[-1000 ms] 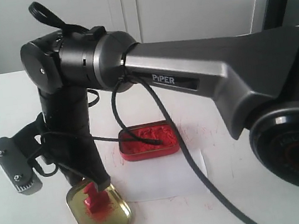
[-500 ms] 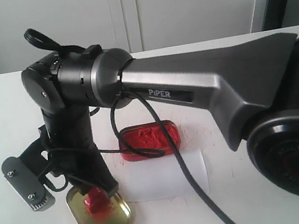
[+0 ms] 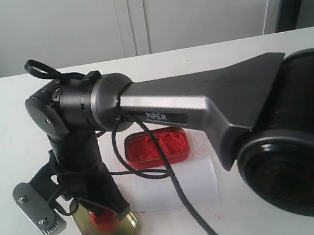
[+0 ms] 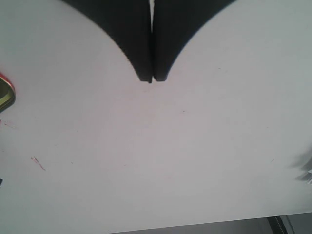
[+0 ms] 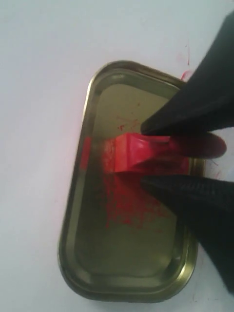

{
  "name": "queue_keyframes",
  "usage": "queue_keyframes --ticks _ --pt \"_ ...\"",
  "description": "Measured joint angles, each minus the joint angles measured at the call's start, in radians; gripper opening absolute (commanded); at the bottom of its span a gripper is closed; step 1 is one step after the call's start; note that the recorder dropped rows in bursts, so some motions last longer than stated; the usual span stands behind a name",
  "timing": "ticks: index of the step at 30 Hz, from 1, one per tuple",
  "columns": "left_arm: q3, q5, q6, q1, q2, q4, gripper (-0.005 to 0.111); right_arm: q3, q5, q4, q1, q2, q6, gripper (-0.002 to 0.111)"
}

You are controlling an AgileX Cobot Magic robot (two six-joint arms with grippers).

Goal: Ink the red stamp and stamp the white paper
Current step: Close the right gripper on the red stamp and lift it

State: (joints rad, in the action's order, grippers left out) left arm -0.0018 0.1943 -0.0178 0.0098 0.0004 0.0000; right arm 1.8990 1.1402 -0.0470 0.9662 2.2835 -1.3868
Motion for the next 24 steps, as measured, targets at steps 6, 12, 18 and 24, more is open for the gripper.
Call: queue_keyframes --ticks 6,12,18,24 --pt "0.0 0.0 0.0 0.0 0.0 0.0 0.0 -0.002 0.0 0.0 0.0 0.013 0.0 0.027" --pt "0.0 0.0 0.0 0.0 0.0 0.0 0.0 -0.002 -0.004 0.0 0.0 0.013 0.042 0.006" --pt "0.0 0.0 0.0 0.0 0.0 0.0 0.0 -0.002 -0.007 0.027 0.0 0.013 0.127 0.0" --pt "0.0 0.0 0.0 0.0 0.0 0.0 0.0 -0.002 -0.014 0.047 0.0 0.011 0.223 0.0"
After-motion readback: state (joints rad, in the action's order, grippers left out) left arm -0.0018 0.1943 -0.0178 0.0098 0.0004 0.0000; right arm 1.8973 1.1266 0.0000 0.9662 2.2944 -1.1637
